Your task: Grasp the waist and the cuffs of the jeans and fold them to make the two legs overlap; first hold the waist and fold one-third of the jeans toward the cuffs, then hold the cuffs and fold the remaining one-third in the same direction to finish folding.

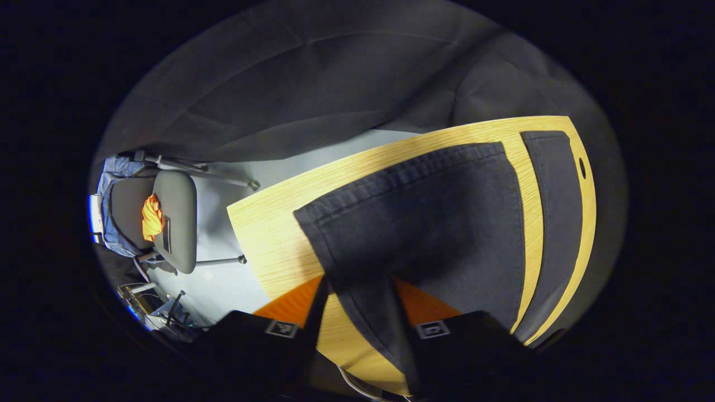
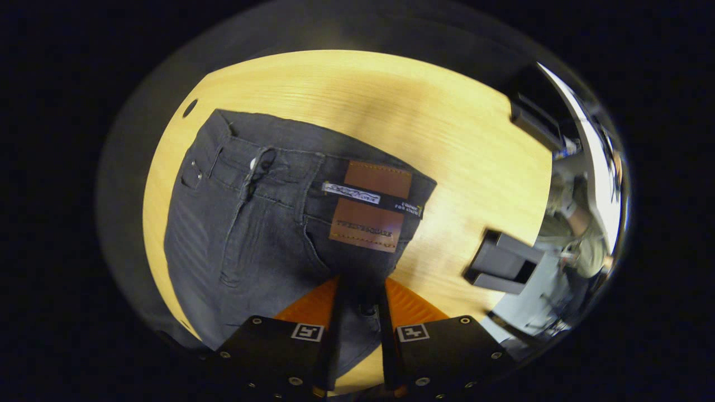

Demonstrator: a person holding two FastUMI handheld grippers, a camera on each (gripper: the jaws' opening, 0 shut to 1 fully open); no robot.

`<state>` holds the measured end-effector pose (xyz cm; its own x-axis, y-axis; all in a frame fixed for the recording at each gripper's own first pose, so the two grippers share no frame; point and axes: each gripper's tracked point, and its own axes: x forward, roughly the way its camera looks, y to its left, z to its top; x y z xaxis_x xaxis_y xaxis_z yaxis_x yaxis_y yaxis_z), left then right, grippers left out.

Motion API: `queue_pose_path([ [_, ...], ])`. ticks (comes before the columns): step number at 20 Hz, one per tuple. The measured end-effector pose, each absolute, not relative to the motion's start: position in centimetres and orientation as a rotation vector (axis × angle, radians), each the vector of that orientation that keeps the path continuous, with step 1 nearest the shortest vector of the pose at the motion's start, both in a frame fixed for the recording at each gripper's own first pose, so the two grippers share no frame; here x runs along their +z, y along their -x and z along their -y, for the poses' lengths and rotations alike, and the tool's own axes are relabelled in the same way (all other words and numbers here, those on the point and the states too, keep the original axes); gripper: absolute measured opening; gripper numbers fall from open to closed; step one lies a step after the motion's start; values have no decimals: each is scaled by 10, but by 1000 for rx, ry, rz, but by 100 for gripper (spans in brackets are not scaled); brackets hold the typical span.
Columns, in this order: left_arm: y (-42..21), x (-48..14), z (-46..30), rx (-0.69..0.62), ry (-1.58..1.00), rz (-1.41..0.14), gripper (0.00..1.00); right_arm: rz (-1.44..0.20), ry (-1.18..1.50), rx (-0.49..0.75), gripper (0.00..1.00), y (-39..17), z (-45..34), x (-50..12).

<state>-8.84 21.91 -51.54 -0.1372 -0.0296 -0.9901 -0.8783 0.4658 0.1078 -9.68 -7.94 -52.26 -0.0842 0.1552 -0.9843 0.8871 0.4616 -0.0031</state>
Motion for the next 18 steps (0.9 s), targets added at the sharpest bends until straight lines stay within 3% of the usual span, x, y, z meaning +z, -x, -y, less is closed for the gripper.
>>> queue_pose_path([
  [3,63,-521,-217,808,857,-1436,7,-1458,-1043,-717,33,99,82,-518],
  [4,59,-526,-218,756,861,-1395,7,-1413,-1132,-707,11,96,80,-522],
  [7,44,-510,-217,686,924,-1281,2,-1252,-1351,-686,13,97,83,-519],
  [10,34,-504,-216,602,934,-1187,2,-1129,-1387,-596,8,94,88,-504],
  [18,-16,-453,-212,436,937,-1001,2,-922,-1417,-521,5,76,104,-468],
])
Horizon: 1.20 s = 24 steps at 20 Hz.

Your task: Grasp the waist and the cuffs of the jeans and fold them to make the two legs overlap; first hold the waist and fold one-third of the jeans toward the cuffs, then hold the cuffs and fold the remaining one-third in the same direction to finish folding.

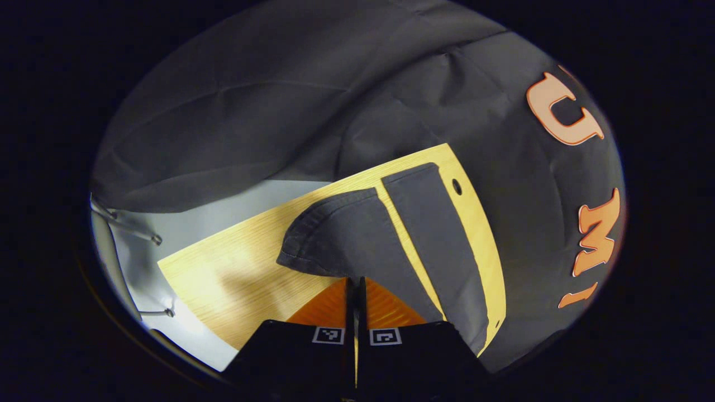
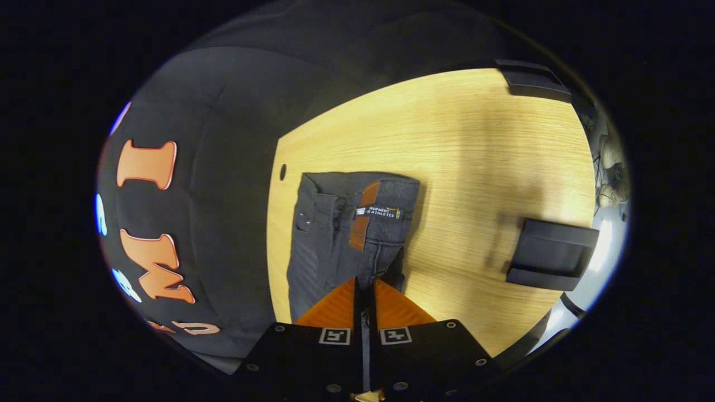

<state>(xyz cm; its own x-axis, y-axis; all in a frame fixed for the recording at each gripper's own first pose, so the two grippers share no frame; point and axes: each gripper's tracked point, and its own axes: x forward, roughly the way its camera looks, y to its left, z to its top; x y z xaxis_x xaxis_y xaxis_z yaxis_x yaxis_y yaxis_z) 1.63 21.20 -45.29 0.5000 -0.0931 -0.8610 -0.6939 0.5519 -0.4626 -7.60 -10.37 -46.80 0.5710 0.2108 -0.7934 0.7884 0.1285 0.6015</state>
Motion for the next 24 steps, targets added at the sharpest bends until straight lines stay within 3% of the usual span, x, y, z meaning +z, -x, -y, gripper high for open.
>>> queue_pose_path([
  [10,-83,-411,-206,289,905,-898,1,-898,-1419,-460,0,27,93,-435],
  [24,-218,-414,-202,119,847,-949,2,-854,-1280,-609,0,-29,95,-395],
])
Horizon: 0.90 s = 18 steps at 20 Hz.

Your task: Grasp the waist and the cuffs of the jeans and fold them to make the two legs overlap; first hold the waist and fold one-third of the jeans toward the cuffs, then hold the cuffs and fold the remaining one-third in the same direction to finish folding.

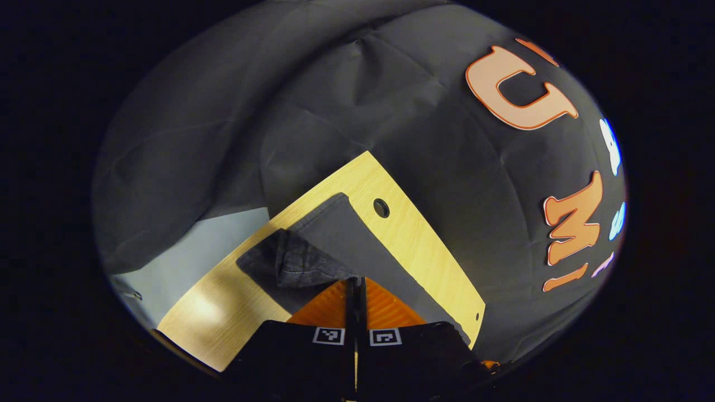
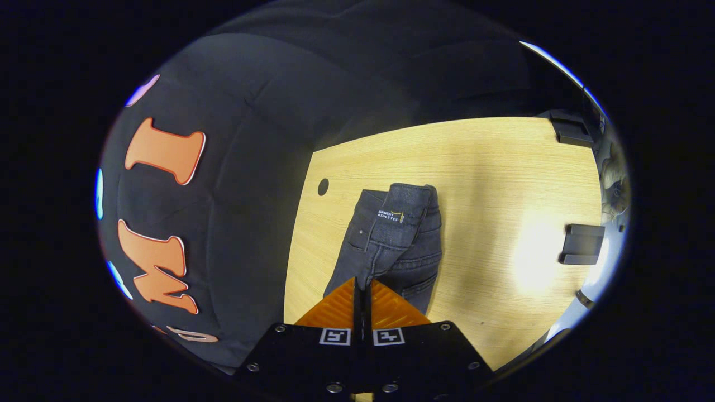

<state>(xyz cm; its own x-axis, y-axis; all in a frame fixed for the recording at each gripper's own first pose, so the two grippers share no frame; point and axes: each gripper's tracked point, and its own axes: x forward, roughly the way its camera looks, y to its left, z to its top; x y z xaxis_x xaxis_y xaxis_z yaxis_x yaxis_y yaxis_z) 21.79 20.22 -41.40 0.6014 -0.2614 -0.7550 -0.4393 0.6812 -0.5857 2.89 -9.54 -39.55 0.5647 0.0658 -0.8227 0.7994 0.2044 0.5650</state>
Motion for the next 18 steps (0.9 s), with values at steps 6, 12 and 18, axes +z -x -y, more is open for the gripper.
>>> queue_pose_path([
  [6,-260,-427,-209,146,792,-964,2,-878,-1255,-582,1,-67,98,-393],
  [12,-294,-446,-204,209,660,-981,2,-961,-1242,-563,1,-123,97,-439],
  [18,-312,-481,-208,295,638,-1032,2,-1047,-1236,-549,0,-160,94,-488],
])
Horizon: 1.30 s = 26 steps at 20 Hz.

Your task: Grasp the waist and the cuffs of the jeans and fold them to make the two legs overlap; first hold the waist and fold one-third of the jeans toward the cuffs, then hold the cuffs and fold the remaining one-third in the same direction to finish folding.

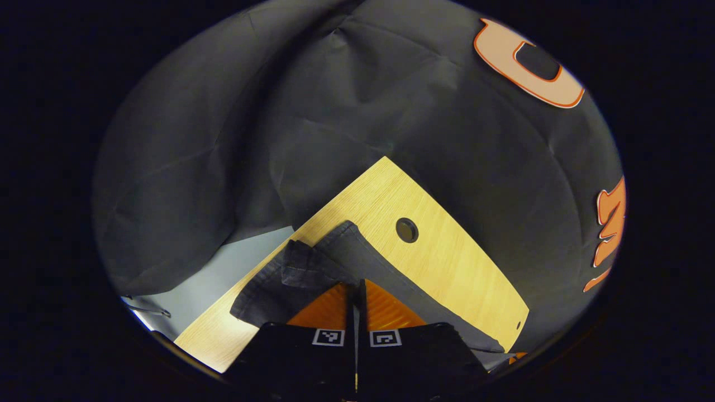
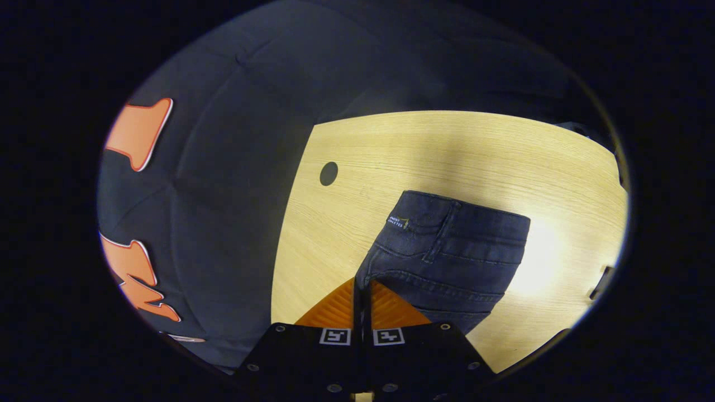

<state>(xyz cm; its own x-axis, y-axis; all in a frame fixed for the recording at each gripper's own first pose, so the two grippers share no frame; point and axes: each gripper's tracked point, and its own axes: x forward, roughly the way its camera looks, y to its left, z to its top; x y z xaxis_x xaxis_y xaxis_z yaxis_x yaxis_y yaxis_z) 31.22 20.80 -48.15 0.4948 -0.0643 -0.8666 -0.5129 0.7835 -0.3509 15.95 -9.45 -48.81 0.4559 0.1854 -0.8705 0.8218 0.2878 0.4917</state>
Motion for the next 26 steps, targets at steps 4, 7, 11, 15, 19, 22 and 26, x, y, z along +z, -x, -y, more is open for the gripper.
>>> queue_pose_path([
  [4,-324,-496,-203,286,586,-1033,2,-1099,-1245,-562,1,-174,88,-514],
  [7,-323,-494,-198,292,535,-1058,9,-1121,-1298,-567,2,-178,86,-519],
  [11,-334,-492,-209,327,488,-997,54,-1017,-1234,-587,34,-184,113,-506],
  [15,-346,-460,-206,300,442,-905,100,-1017,-1114,-589,71,-156,132,-495],
  [19,-353,-438,-207,250,332,-789,100,-1053,-978,-625,90,-113,144,-501],
  [22,-362,-424,-210,206,237,-671,98,-1112,-914,-617,98,-82,138,-516],
  [26,-367,-382,-212,168,67,-467,98,-1155,-830,-620,98,-57,132,-533],
])
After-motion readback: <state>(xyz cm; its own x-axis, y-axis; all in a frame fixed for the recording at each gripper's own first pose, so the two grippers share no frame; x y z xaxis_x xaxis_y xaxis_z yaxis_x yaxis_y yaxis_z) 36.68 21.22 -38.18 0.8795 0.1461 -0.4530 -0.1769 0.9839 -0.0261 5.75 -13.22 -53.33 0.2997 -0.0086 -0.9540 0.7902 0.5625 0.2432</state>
